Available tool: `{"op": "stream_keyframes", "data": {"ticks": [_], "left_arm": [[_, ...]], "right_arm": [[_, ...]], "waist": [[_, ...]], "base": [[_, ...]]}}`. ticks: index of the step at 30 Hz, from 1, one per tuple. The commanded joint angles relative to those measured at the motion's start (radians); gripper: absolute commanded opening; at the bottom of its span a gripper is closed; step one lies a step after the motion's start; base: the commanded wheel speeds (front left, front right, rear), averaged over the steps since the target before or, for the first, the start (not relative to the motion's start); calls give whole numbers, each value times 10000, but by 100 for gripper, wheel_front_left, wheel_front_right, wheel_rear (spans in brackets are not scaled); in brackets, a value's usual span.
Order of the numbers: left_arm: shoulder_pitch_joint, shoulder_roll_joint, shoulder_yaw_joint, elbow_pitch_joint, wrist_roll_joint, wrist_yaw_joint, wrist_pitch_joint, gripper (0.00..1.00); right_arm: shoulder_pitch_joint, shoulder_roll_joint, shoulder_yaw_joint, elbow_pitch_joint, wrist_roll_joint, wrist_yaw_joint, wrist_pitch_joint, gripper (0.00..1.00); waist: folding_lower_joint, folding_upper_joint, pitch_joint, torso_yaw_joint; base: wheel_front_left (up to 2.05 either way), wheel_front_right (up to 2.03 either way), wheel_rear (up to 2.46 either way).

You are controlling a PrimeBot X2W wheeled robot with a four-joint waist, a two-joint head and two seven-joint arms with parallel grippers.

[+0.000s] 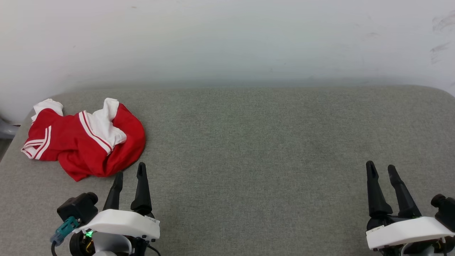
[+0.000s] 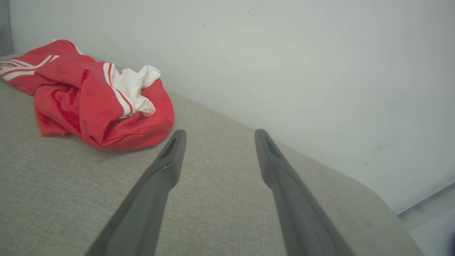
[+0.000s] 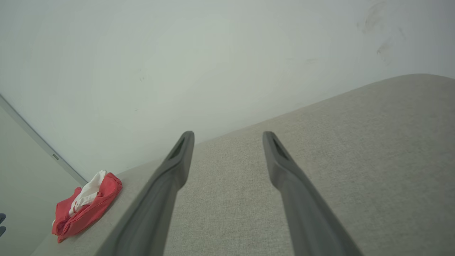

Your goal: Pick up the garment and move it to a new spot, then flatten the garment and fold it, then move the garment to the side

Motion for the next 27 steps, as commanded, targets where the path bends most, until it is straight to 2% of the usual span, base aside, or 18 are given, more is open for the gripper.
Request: {"op": "stream_keyframes", "data": {"ticks": [1,27], "left_arm": [[-7,23,-29,-128,307,62,-82,100],[183,27,-392,-122,2876,277,-712,100]], "right_arm": [[-25,-9,12,-165,-264,0,-91,100],[282,-9,176,-478,-2806,-1,-727,100]], "waist": [[0,0,-4,5],[0,0,-29,53]], "base": [[0,0,0],[0,0,0]]}}
